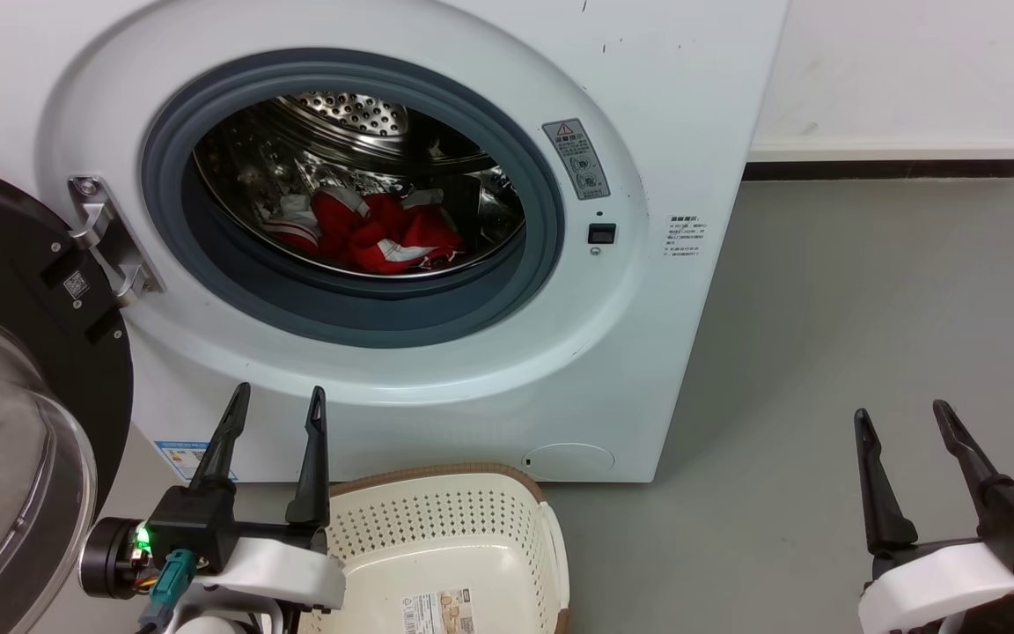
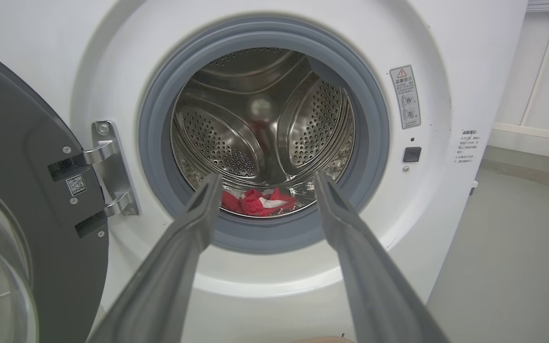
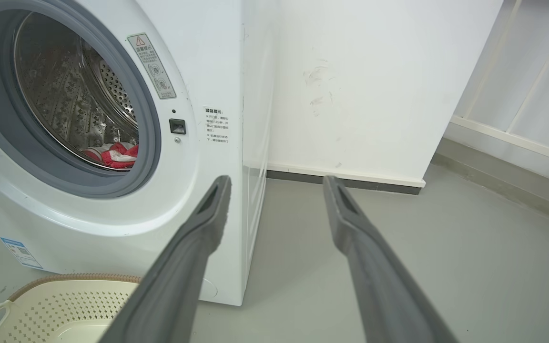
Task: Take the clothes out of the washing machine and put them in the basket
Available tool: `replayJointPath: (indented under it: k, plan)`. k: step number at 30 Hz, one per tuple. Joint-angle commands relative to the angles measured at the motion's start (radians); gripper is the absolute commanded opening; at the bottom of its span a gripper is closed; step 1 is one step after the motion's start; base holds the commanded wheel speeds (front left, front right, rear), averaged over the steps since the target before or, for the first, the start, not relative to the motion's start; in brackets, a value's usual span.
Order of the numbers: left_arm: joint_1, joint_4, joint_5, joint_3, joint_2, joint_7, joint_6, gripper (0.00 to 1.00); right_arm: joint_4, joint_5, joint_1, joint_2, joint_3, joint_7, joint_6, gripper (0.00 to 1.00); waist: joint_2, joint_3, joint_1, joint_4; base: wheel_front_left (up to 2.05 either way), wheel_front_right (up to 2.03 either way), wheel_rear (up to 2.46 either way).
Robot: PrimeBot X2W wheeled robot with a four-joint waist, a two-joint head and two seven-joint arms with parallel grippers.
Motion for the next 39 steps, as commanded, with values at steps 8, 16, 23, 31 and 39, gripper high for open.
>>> replayJointPath:
  k: [8,16,23,31,39]
  plan:
    - [-0.035,-0.011,-0.004,0.008,0.0,-0.003,0.0,1.0,-0.022,0.008,-0.029,-0.002,0.01,-0.002,0.0,1.0,-0.0001,0.071,0.0,-0.001,0.0,0.0,0.0]
    - [-0.15,-0.012,-0.007,0.024,0.008,-0.003,-0.005,1.0,-0.053,0.002,-0.111,-0.002,0.028,-0.009,0.0,1.0,-0.0001,0.24,0.0,-0.012,0.0,0.0,0.0]
    - [-0.291,0.042,-0.013,0.041,0.034,-0.002,-0.008,1.0,-0.056,0.011,-0.185,-0.002,0.05,-0.028,0.0,1.0,-0.0001,0.386,0.0,-0.038,0.0,0.0,0.0]
    - [-0.491,0.209,-0.026,0.058,0.095,0.002,-0.017,1.0,-0.034,0.032,-0.241,-0.002,0.083,-0.059,0.0,1.0,-0.0001,0.515,0.0,-0.091,0.0,0.0,0.0]
    - [-0.723,0.389,-0.044,0.051,0.169,0.072,-0.028,1.0,-0.002,0.052,-0.282,-0.002,0.096,-0.096,0.0,1.0,-0.0001,0.593,0.0,-0.135,0.0,0.0,0.0]
